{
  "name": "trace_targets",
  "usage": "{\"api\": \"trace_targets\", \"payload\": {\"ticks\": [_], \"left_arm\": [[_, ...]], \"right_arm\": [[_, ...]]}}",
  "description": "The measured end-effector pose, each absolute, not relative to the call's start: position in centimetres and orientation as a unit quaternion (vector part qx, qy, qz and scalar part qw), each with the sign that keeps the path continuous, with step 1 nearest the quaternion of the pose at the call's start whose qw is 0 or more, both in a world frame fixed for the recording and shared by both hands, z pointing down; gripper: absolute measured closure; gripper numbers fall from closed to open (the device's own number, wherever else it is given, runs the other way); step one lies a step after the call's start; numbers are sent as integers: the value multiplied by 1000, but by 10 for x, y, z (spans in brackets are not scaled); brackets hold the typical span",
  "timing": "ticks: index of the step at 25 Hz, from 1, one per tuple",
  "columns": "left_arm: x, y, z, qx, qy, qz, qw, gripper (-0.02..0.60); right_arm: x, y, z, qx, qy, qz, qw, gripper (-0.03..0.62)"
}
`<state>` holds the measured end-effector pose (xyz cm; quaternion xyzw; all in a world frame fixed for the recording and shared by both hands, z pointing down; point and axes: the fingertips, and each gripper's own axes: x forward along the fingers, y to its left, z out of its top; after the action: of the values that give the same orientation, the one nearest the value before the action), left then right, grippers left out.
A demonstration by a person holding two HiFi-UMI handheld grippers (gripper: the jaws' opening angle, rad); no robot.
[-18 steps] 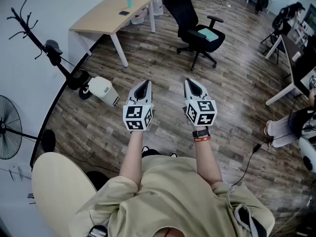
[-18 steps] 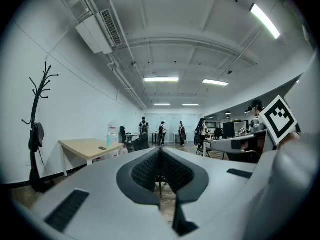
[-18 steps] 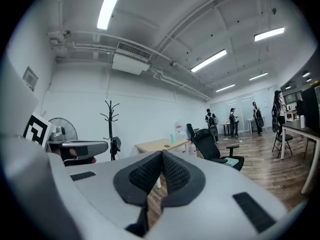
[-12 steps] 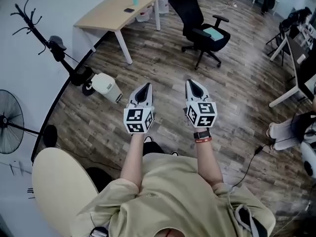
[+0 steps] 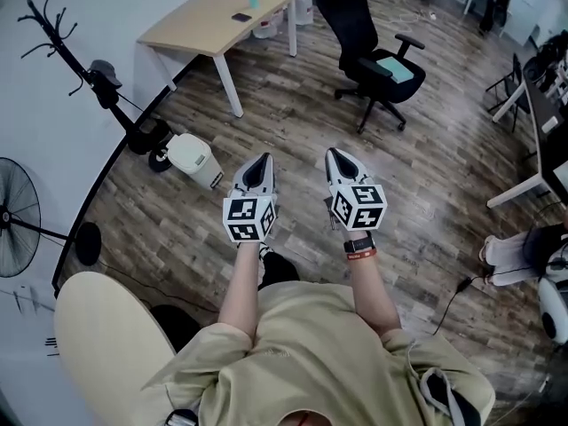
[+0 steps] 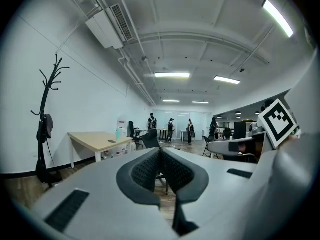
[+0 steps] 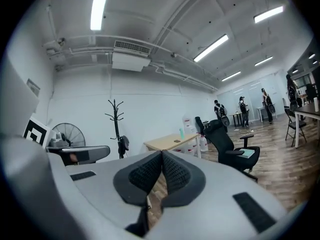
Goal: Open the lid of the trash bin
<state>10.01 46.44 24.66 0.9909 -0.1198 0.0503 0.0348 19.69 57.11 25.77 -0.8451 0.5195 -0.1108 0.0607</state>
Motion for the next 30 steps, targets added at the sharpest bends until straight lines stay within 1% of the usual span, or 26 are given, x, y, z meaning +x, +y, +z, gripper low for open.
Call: {"api": "trace_targets", "payload": {"ticks": [5,12,23,30], "left_arm": [[119,399,240,989,-138,45,36,557],[115,290,245,980,-188,46,48,557],[94,131,250,966,-246,52,56,557],[55,39,255,953,-292,48,61,557]], "right_arm": [[219,502,251,-837,532,-105,66,589],[220,381,252,-811,572,-113,52,591],[194,200,260,-758,638,-134,37,591],[154,90,265,-720,678,-141,36,591]]}}
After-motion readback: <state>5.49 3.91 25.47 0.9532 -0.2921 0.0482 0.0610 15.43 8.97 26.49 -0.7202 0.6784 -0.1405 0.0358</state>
